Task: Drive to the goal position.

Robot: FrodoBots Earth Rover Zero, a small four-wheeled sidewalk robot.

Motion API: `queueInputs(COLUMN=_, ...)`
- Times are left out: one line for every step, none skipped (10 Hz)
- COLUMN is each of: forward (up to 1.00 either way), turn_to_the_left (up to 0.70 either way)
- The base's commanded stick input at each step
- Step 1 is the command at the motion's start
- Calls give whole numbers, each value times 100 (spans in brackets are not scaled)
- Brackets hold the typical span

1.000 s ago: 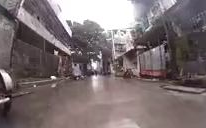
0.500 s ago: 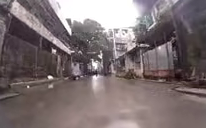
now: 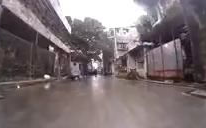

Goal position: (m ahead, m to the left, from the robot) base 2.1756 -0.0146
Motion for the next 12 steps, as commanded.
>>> queueInputs(forward=99, turn_to_the_left=0)
queueInputs(forward=99, turn_to_the_left=0)
queueInputs(forward=99, turn_to_the_left=0)
queueInputs(forward=99, turn_to_the_left=0)
queueInputs(forward=99, turn_to_the_left=0)
queueInputs(forward=99, turn_to_the_left=0)
queueInputs(forward=99, turn_to_the_left=0)
queueInputs(forward=99, turn_to_the_left=0)
queueInputs(forward=99, turn_to_the_left=0)
queueInputs(forward=99, turn_to_the_left=0)
queueInputs(forward=99, turn_to_the_left=0)
queueInputs(forward=99, turn_to_the_left=0)
